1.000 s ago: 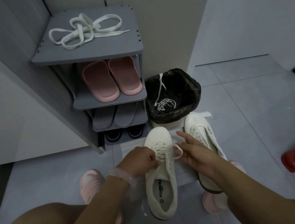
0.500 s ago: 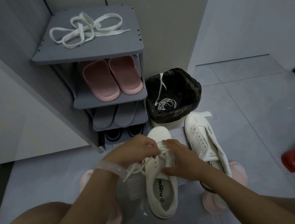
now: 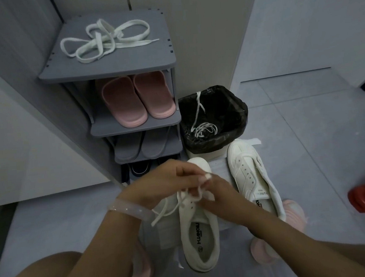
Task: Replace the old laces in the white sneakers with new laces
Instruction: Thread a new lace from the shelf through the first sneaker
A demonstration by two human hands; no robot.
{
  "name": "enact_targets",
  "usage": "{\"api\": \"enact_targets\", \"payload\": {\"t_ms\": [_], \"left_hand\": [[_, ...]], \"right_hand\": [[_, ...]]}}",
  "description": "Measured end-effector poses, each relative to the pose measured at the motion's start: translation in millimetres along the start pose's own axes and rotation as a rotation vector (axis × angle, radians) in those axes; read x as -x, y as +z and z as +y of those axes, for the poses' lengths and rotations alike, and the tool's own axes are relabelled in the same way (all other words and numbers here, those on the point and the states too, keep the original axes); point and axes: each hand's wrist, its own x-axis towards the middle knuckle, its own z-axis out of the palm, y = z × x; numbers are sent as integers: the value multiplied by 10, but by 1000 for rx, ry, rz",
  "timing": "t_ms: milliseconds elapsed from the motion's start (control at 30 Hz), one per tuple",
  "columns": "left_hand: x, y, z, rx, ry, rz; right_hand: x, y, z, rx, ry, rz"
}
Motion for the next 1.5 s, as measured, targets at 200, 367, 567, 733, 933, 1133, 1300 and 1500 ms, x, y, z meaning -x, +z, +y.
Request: {"api": "enact_targets", "payload": {"t_ms": [200,367,567,733,933,1133,1300,1500], "left_hand": [[-282,-54,-656,-617,-319,273],[-235,104,-814,-874,-485,40],[-243,62,-775,-782,-348,148],[-196,236,-910,-1067,-440,144],[-197,180,-661,-909,-178,379],[-97,-26,-342,-787,19,314],[-94,-146,-626,-813,-219,126],[-152,-67,-723,-881,-277,59]], "right_hand": [[-39,-606,-226,-810,196,350],[-12,-1129,10,-492,438,559],[42,-934,262,598,674,-65],[-26,-582,43,540,303,48],[-99,-55,-106,353,-20,-150],[-169,-243,-268,-505,200,85],[-159,-518,-224,-1087,242,340],[-124,-442,-233,-755,214,215]]}}
